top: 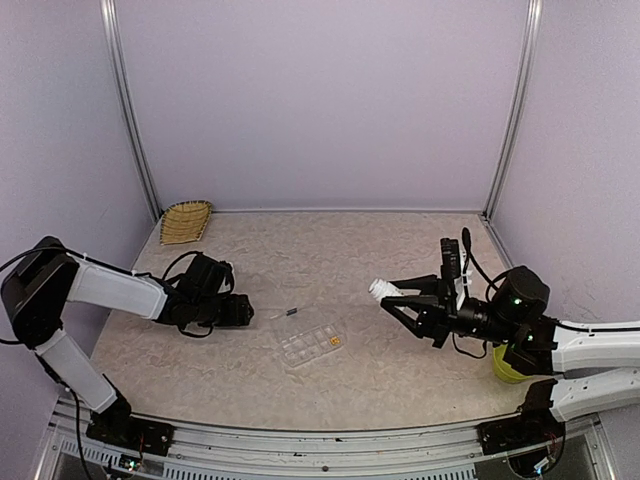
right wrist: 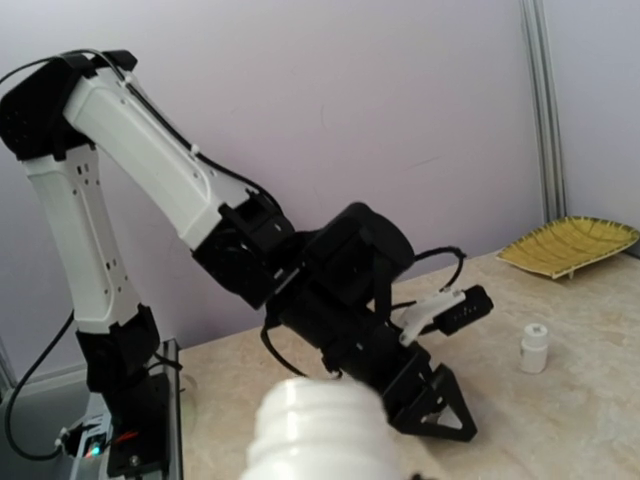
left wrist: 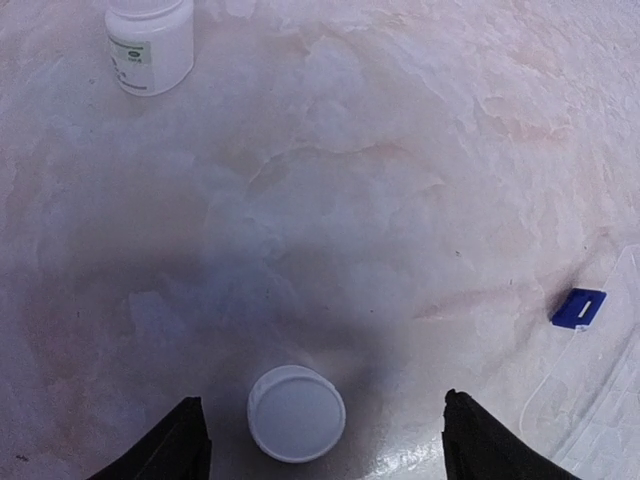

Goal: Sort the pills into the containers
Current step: Place the lid of the pill bottle at the center of the board.

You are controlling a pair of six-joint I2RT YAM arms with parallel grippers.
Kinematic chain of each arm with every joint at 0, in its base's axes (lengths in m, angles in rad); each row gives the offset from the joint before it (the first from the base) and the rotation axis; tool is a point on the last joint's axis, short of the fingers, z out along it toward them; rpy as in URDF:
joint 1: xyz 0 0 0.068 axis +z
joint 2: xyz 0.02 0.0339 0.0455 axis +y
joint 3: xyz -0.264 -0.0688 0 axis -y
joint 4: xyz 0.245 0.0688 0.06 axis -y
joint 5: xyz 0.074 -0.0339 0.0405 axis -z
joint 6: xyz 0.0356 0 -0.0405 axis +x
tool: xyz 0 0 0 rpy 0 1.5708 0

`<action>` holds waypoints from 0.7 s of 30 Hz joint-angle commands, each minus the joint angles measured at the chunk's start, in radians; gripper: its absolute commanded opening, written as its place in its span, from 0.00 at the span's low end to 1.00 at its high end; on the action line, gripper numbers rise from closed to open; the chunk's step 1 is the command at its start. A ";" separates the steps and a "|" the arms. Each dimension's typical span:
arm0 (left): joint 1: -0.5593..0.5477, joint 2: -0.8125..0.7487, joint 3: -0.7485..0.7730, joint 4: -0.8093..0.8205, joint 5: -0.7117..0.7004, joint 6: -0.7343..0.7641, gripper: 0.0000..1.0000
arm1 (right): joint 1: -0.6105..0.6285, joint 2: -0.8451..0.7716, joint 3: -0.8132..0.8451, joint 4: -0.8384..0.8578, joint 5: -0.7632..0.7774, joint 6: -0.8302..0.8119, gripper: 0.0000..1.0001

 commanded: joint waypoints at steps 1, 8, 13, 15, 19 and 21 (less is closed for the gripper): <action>-0.049 -0.053 0.002 -0.032 -0.014 -0.009 0.82 | -0.007 0.045 -0.032 0.107 -0.034 0.009 0.09; -0.155 -0.085 0.002 -0.066 -0.053 -0.029 0.85 | -0.008 0.182 -0.046 0.237 -0.098 0.037 0.09; -0.219 -0.112 -0.014 -0.096 -0.081 -0.051 0.80 | -0.008 0.261 -0.025 0.266 -0.127 0.049 0.09; -0.242 -0.121 -0.019 -0.111 -0.098 -0.059 0.76 | -0.007 0.279 -0.023 0.274 -0.133 0.056 0.09; -0.270 -0.115 -0.027 -0.121 -0.114 -0.074 0.71 | -0.007 0.298 -0.017 0.282 -0.138 0.063 0.10; -0.278 -0.100 -0.027 -0.125 -0.117 -0.078 0.65 | -0.007 0.301 -0.014 0.281 -0.141 0.063 0.10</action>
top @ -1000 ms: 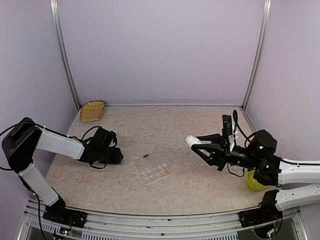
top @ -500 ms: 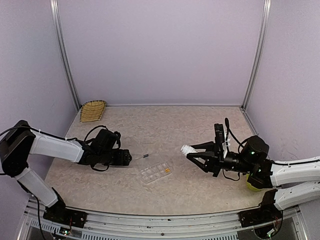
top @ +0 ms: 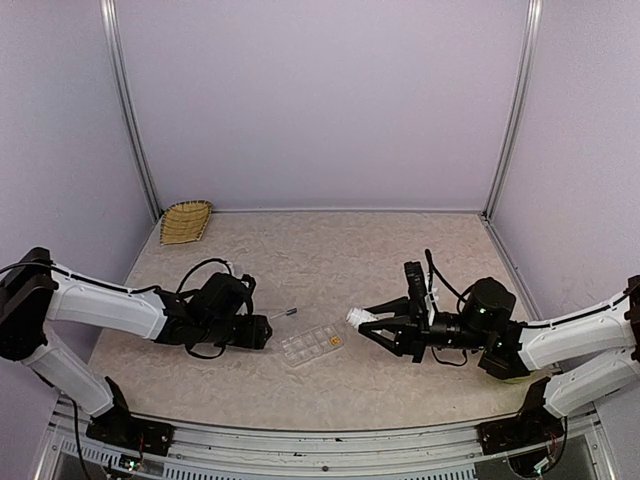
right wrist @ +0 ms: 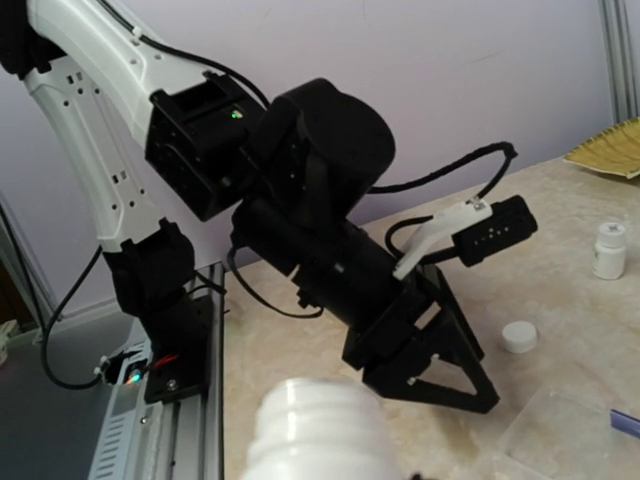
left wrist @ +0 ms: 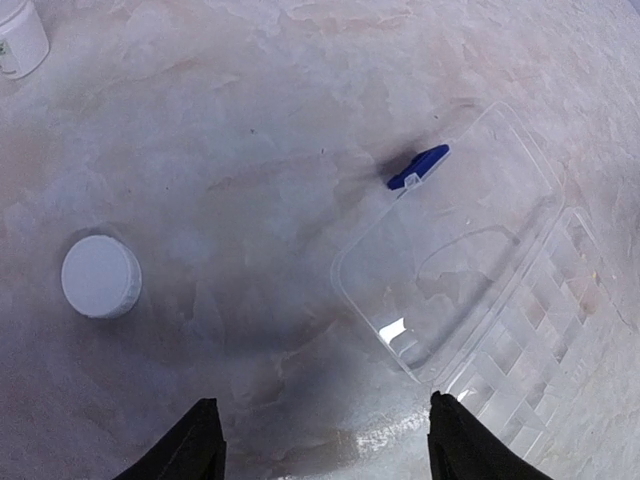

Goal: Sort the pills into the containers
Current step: Place the lid of the pill bottle at the center of the board, then adjust the pill container at the center of the board.

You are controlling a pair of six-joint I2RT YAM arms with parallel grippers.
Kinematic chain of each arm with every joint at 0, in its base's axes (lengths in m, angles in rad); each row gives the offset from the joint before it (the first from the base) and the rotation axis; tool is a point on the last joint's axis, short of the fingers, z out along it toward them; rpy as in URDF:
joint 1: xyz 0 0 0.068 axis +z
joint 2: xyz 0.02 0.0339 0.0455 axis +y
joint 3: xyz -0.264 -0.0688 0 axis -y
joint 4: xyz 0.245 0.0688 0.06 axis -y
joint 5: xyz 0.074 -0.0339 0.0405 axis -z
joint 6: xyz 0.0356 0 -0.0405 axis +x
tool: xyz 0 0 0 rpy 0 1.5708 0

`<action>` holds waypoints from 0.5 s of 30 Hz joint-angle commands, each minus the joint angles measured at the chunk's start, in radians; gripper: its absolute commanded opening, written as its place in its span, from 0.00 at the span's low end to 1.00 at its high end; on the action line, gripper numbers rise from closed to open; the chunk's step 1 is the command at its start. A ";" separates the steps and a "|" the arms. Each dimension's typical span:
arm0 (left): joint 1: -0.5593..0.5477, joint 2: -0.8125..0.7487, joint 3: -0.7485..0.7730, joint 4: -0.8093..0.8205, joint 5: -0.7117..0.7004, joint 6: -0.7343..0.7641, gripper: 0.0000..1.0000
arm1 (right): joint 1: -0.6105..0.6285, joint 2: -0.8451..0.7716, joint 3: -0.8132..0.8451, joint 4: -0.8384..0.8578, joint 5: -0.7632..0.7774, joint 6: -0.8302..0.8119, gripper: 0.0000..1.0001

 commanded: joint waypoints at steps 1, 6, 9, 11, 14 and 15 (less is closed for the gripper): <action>-0.020 0.014 -0.013 -0.035 -0.035 -0.023 0.63 | -0.008 0.007 0.024 0.048 -0.022 0.011 0.10; -0.039 0.043 0.000 -0.034 -0.042 -0.022 0.56 | -0.008 0.006 0.026 0.032 -0.020 0.007 0.12; -0.045 0.068 0.015 -0.030 -0.043 -0.018 0.54 | -0.007 0.007 0.027 0.032 -0.021 0.009 0.12; -0.047 0.088 0.024 -0.032 -0.043 -0.017 0.53 | -0.007 0.008 0.030 0.028 -0.022 0.008 0.13; -0.060 0.107 0.033 -0.031 -0.041 -0.019 0.52 | -0.008 0.005 0.033 0.017 -0.022 0.006 0.13; -0.066 0.110 0.034 -0.030 -0.039 -0.021 0.52 | -0.007 0.002 0.035 0.012 -0.022 0.004 0.13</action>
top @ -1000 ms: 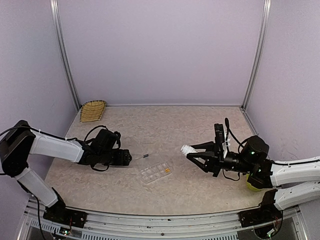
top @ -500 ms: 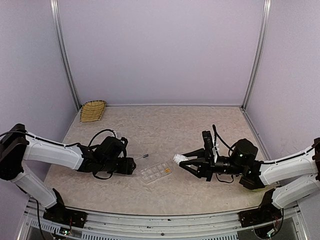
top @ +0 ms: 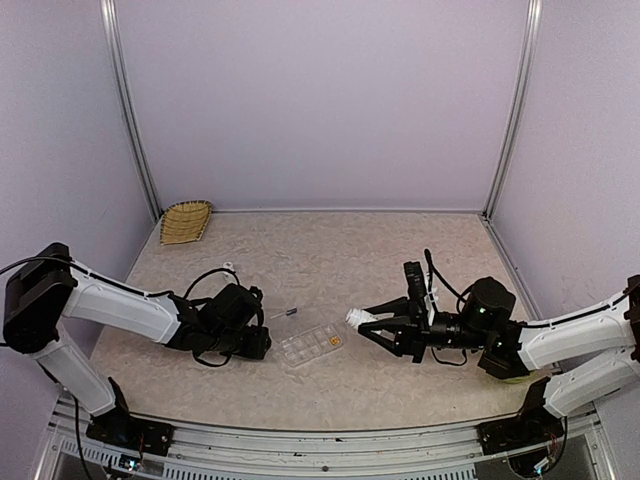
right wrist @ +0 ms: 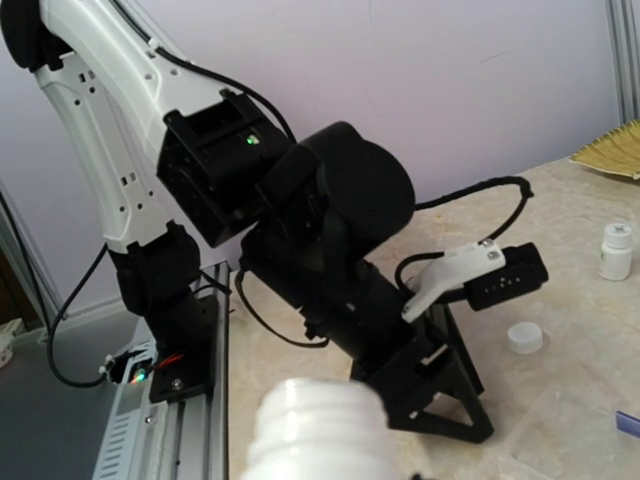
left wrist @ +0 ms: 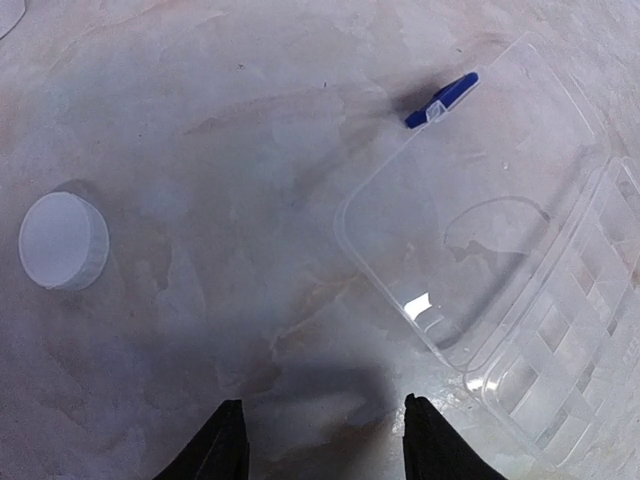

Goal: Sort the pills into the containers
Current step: Adjust the pill container at the center of the board.

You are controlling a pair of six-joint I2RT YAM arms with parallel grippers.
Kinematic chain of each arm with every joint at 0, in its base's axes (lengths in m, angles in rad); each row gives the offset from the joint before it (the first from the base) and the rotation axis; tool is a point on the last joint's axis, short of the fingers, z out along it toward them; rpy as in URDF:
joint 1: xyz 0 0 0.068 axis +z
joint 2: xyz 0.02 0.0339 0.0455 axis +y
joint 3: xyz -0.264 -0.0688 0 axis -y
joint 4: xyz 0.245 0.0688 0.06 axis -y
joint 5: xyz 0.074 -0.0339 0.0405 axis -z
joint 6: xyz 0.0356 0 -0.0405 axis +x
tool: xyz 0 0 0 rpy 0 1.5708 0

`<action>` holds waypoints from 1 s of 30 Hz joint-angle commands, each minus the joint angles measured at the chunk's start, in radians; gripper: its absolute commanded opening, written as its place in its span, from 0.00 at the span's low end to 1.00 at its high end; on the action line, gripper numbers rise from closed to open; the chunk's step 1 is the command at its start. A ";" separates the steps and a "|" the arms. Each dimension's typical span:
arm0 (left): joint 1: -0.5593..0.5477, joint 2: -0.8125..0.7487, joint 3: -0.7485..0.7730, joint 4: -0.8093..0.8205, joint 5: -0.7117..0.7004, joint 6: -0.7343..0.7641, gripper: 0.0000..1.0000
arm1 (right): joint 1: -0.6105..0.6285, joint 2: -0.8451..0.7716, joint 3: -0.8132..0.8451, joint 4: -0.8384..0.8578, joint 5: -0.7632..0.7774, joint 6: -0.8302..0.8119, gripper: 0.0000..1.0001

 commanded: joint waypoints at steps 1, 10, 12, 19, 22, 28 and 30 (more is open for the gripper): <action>-0.026 0.031 0.029 -0.008 -0.006 -0.009 0.52 | -0.008 -0.004 0.035 0.001 -0.007 -0.002 0.13; -0.087 0.085 0.061 0.001 0.013 -0.020 0.52 | -0.007 0.003 0.046 -0.011 -0.002 -0.008 0.14; -0.097 0.093 0.068 0.006 0.019 -0.019 0.52 | -0.007 0.006 0.044 -0.012 0.002 -0.009 0.14; -0.133 0.127 0.095 0.032 0.053 -0.009 0.52 | -0.007 0.023 0.027 0.002 0.018 -0.011 0.13; -0.148 0.146 0.115 0.034 0.069 0.000 0.52 | -0.008 0.043 0.025 0.003 0.021 -0.014 0.13; -0.164 0.139 0.118 0.042 0.079 0.005 0.52 | -0.008 0.099 0.009 0.033 0.027 -0.015 0.13; -0.165 0.121 0.103 0.048 0.075 0.002 0.52 | -0.007 0.119 0.003 0.049 0.029 -0.015 0.13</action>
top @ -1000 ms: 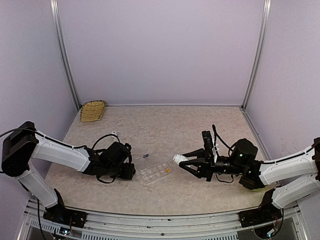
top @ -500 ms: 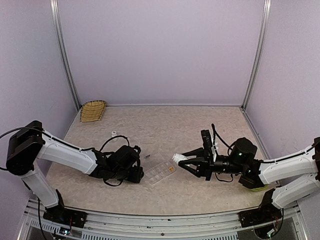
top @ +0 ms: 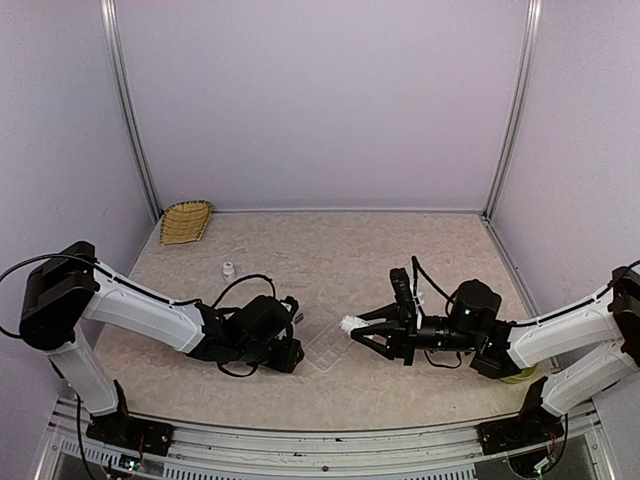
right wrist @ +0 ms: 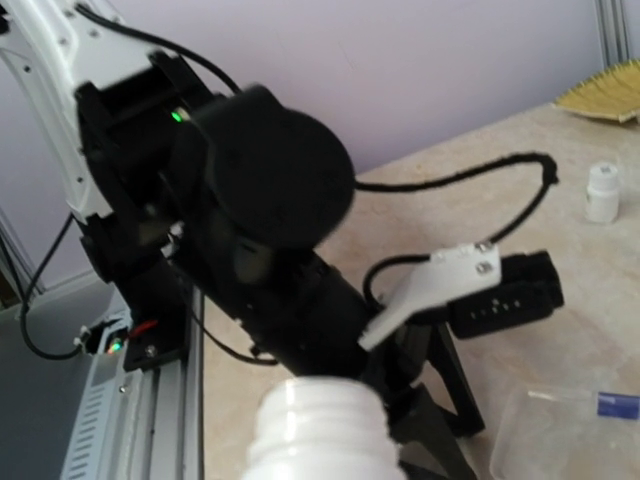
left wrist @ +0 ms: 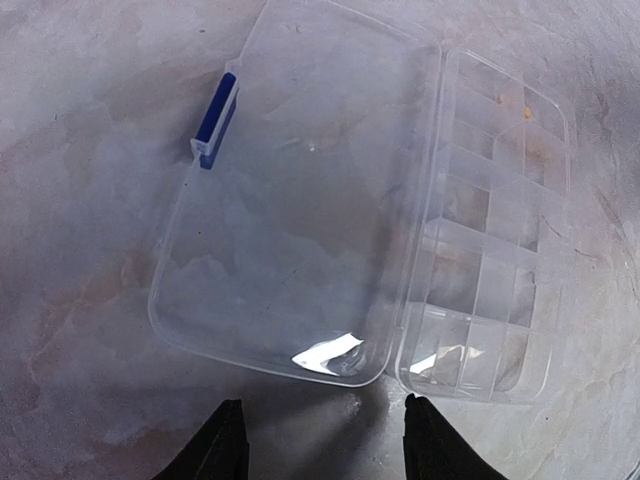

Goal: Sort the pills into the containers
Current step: Adjust the pill container at the center of the board, then pour the pill into the compartment of the pill container.

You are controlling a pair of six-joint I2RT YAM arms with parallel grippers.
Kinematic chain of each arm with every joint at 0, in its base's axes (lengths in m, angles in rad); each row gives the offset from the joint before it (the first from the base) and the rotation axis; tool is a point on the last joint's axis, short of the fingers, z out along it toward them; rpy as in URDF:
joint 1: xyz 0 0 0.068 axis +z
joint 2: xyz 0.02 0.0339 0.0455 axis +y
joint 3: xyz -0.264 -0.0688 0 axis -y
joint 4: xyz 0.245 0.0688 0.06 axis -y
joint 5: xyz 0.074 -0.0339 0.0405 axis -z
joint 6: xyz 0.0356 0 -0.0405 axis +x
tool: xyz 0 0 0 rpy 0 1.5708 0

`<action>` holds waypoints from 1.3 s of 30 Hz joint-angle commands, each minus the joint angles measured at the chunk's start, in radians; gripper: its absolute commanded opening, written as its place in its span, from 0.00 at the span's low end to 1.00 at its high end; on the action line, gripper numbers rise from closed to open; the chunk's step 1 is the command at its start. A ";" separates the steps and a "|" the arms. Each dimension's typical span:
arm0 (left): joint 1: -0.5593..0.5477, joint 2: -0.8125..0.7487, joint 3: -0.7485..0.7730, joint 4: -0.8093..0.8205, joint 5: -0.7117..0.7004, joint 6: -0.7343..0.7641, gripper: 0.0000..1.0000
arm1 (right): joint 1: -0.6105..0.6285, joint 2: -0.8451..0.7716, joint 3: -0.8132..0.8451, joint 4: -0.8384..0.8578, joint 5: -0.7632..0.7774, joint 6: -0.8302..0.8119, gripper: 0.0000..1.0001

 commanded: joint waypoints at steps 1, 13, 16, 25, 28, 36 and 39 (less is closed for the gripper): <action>-0.009 -0.018 -0.019 -0.009 0.028 -0.003 0.53 | -0.007 0.044 -0.018 0.072 0.015 -0.011 0.13; -0.013 -0.144 -0.088 0.063 0.015 -0.013 0.58 | -0.007 0.275 -0.025 0.301 -0.046 0.026 0.14; -0.014 -0.153 -0.090 0.064 0.013 -0.013 0.58 | -0.008 0.335 -0.017 0.358 -0.054 0.041 0.14; -0.016 -0.183 -0.097 0.071 0.001 -0.009 0.58 | -0.007 0.531 -0.004 0.581 -0.067 0.077 0.15; -0.016 -0.187 -0.097 0.071 0.001 -0.008 0.58 | -0.009 0.587 0.010 0.620 -0.066 0.089 0.16; -0.016 -0.202 -0.105 0.071 -0.012 -0.010 0.58 | -0.008 0.643 0.025 0.605 -0.003 0.085 0.16; -0.016 -0.203 -0.105 0.072 -0.015 -0.010 0.58 | -0.009 0.650 0.025 0.589 0.006 0.082 0.17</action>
